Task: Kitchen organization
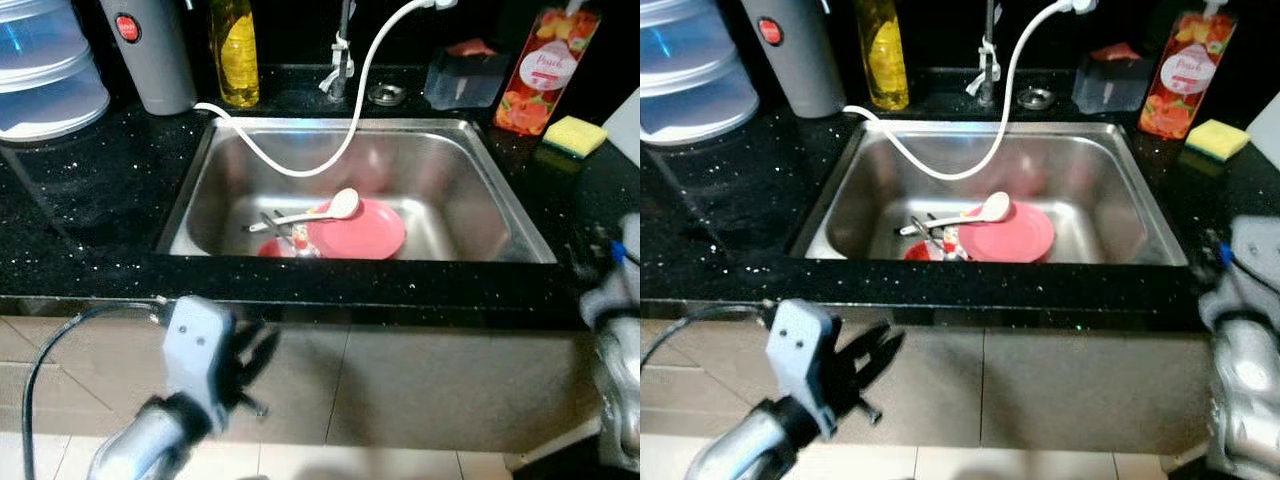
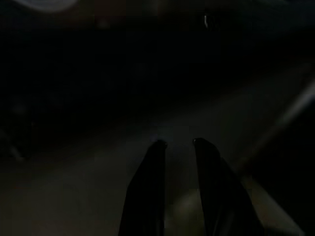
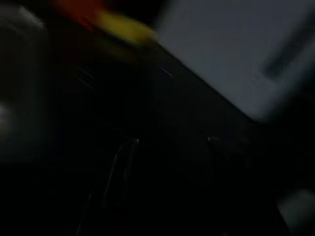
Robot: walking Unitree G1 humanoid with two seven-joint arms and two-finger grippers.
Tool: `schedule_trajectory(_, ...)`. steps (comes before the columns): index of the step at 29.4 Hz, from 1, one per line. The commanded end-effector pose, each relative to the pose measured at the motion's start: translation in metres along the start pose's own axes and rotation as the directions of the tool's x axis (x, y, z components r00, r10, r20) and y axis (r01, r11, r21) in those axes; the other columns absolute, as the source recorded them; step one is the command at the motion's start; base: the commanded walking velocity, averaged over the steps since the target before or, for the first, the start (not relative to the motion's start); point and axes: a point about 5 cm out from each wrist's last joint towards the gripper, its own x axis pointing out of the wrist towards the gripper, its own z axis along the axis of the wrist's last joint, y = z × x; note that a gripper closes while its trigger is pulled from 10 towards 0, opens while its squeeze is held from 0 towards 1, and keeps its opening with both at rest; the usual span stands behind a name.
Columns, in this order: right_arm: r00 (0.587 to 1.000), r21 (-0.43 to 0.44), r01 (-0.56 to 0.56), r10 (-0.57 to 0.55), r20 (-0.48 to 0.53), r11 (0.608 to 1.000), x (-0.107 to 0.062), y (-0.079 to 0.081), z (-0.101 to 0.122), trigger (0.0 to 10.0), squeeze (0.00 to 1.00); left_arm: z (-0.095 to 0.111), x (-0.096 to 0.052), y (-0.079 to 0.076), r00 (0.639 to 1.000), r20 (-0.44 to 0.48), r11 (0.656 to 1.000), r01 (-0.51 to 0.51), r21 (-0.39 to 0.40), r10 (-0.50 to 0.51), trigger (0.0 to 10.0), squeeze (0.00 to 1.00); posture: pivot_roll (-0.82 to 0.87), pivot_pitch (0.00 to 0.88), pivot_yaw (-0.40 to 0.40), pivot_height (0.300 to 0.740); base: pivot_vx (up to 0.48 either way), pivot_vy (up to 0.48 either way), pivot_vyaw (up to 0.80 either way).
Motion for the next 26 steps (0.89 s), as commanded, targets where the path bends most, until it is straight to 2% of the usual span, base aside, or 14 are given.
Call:
schedule_trajectory(1,0.996,-0.052,0.071,-0.073,-0.043,0.996,-0.004,-0.014,-0.011,10.0,0.0,-0.005,-0.002,0.002,0.999,-0.046,1.0,0.008,0.003,-0.008,10.0,0.0,0.01,0.055,0.047,0.74,0.0,0.0,0.0)
schedule_trajectory(3,0.992,-0.078,0.1,-0.105,-0.072,0.992,-0.007,-0.021,-0.019,10.0,0.0,-0.008,-0.001,0.004,0.998,-0.064,1.0,-0.009,-0.003,0.008,10.0,0.0,0.0,0.058,0.046,0.74,0.0,0.0,0.0)
schedule_trajectory(4,0.978,-0.137,0.118,-0.139,-0.153,0.983,-0.02,-0.031,-0.043,10.0,0.0,-0.016,0.005,0.012,0.992,-0.104,0.998,-0.066,-0.005,0.065,10.0,0.0,-0.01,0.063,0.039,0.74,0.0,0.0,0.0)
schedule_trajectory(6,0.972,-0.158,0.119,-0.147,-0.181,0.98,-0.026,-0.034,-0.051,10.0,0.0,-0.019,0.007,0.015,0.989,-0.123,0.996,-0.088,-0.009,0.086,10.0,0.0,-0.01,0.065,0.039,0.74,0.0,0.0,0.0)
schedule_trajectory(9,0.968,-0.176,0.109,-0.144,-0.203,0.978,-0.031,-0.035,-0.059,10.0,0.0,-0.021,0.008,0.017,0.986,-0.13,0.994,-0.107,0.002,0.106,10.0,0.0,-0.01,0.066,0.036,0.74,0.0,0.0,0.0)
schedule_trajectory(11,0.947,-0.225,0.06,-0.126,-0.295,0.972,-0.054,-0.032,-0.087,10.0,0.0,-0.029,0.008,0.019,0.978,-0.165,0.992,-0.123,0.041,0.128,10.0,0.0,-0.01,0.065,0.03,0.74,0.0,0.0,0.0)
schedule_trajectory(13,0.947,-0.225,0.06,-0.126,-0.295,0.972,-0.054,-0.032,-0.087,10.0,0.0,-0.029,0.008,0.019,0.978,-0.165,0.992,-0.123,0.041,0.128,10.0,0.0,-0.01,0.065,0.03,0.74,0.0,0.0,0.0)
schedule_trajectory(14,0.933,-0.244,0.032,-0.117,-0.34,0.969,-0.066,-0.029,-0.1,10.0,0.0,-0.033,0.007,0.02,0.973,-0.191,0.991,-0.12,0.063,0.13,10.0,0.0,0.0,0.064,0.029,0.74,0.0,0.0,0.0)
schedule_trajectory(16,0.897,-0.237,-0.045,-0.065,-0.438,0.97,-0.087,-0.018,-0.124,10.0,0.0,-0.045,0.004,0.017,0.961,-0.248,0.99,-0.103,0.101,0.125,10.0,0.0,0.0,0.06,0.026,0.74,0.0,0.0,0.0)
schedule_trajectory(19,0.882,-0.222,-0.104,-0.014,-0.471,0.969,-0.094,-0.009,-0.132,10.0,0.0,-0.048,0.004,0.016,0.956,-0.268,0.989,-0.093,0.114,0.121,10.0,0.0,0.0,0.058,0.023,0.74,0.0,0.0,0.0)
schedule_trajectory(21,0.838,-0.163,-0.234,0.114,-0.534,0.959,-0.106,0.014,-0.147,10.0,0.0,-0.05,0.006,0.017,0.953,-0.275,0.988,-0.094,0.125,0.126,10.0,0.0,0.01,0.056,0.017,0.74,0.0,0.0,0.0)
schedule_trajectory(24,0.807,-0.113,-0.294,0.183,-0.562,0.949,-0.112,0.025,-0.152,10.0,0.0,-0.05,0.006,0.018,0.95,-0.281,0.986,-0.102,0.131,0.136,10.0,0.0,0.01,0.056,0.017,0.74,0.0,0.0,0.0)
schedule_trajectory(25,0.767,-0.072,-0.388,0.279,-0.577,0.919,-0.119,0.04,-0.157,10.0,0.0,-0.052,0.005,0.018,0.944,-0.296,0.984,-0.11,0.139,0.147,10.0,0.0,0.01,0.055,0.016,0.74,0.0,0.0,0.0)
schedule_trajectory(26,0.767,-0.072,-0.388,0.279,-0.577,0.919,-0.119,0.04,-0.157,10.0,0.0,-0.052,0.005,0.018,0.944,-0.296,0.984,-0.11,0.139,0.147,10.0,0.0,0.01,0.055,0.016,0.74,0.0,0.0,0.0)
